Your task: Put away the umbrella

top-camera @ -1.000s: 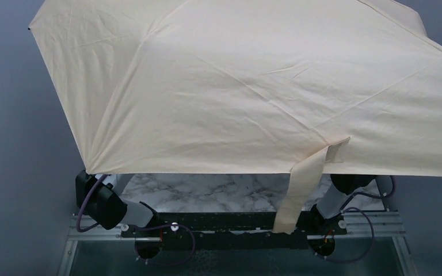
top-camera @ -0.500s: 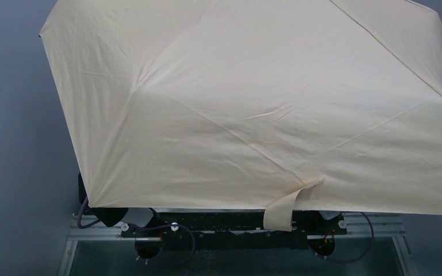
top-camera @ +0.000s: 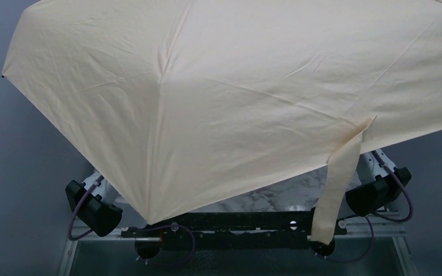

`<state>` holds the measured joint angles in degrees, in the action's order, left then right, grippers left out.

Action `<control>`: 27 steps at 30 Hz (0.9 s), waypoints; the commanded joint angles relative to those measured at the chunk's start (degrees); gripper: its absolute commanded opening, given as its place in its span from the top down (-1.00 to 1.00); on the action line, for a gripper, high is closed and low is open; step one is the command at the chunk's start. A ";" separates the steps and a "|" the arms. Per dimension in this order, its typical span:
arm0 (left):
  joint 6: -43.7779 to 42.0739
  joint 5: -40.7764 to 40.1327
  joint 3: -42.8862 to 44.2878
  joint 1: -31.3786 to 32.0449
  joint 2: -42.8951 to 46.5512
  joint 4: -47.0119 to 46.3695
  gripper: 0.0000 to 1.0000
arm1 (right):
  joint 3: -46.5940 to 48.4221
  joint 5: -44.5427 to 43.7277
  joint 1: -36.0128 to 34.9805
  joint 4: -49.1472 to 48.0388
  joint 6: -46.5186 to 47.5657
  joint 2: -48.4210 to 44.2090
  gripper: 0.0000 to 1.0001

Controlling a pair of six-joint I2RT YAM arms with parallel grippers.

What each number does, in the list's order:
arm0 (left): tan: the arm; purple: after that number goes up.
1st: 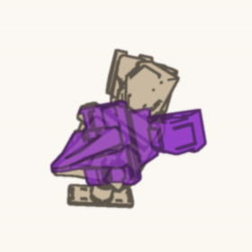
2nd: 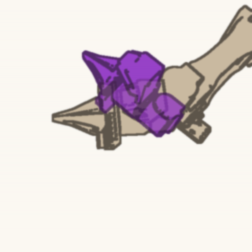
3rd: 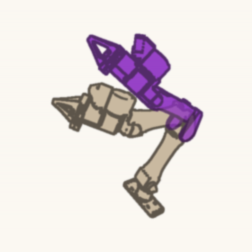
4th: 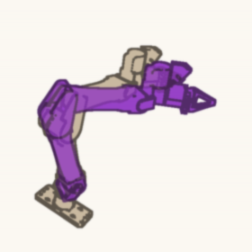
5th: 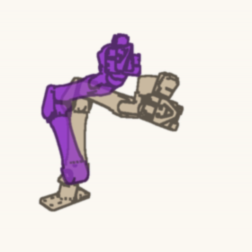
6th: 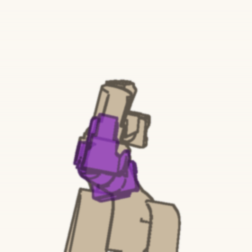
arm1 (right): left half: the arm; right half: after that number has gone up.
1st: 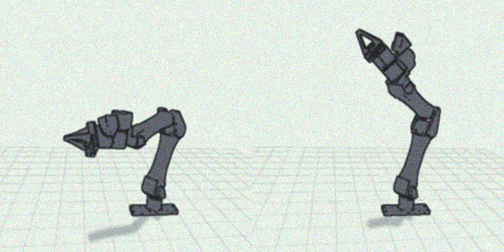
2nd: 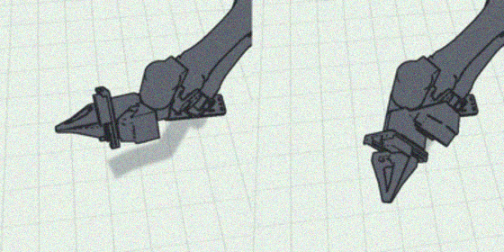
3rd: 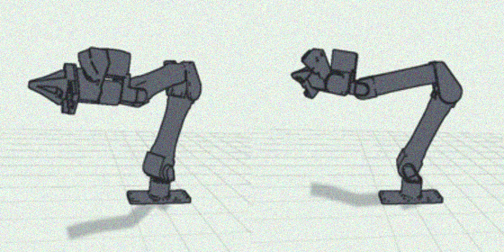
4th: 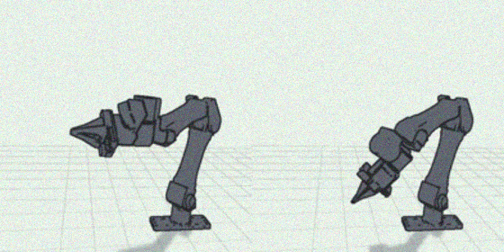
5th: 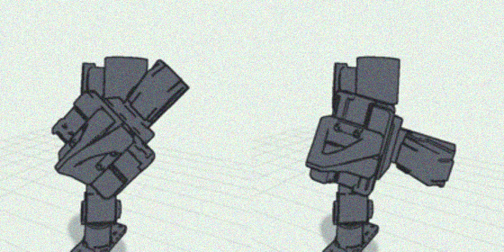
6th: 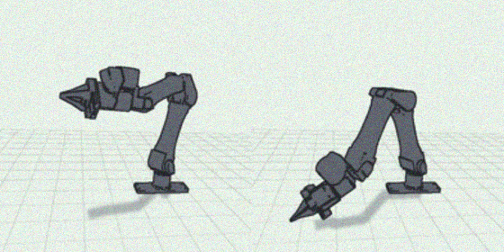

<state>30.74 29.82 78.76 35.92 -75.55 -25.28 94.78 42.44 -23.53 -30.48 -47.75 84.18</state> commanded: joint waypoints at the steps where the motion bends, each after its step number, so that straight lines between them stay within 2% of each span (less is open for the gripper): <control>1: -8.84 -11.49 7.06 0.57 1.21 8.89 1.00 | -1.13 -3.66 0.15 2.12 4.39 0.12 -0.57; 4: -12.08 -15.80 9.71 0.94 0.46 15.86 1.00 | -1.21 -3.80 0.11 1.68 5.23 0.69 -0.57; 12: -14.04 -21.51 15.59 1.32 -2.48 29.84 1.00 | -3.11 -6.15 0.02 -0.32 7.06 1.54 -0.59; 19: -14.41 -24.38 17.97 1.85 -3.96 35.56 1.00 | -2.72 -13.45 -2.05 -2.71 8.94 2.37 -0.59; 27: -13.65 -24.43 17.80 2.13 -3.76 35.91 1.00 | -2.35 -23.22 -4.94 -5.88 6.66 4.62 -0.60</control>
<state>17.72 7.11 93.65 37.63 -80.88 14.33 91.77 27.05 -27.57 -32.16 -39.99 88.03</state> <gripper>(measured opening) 0.067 0.797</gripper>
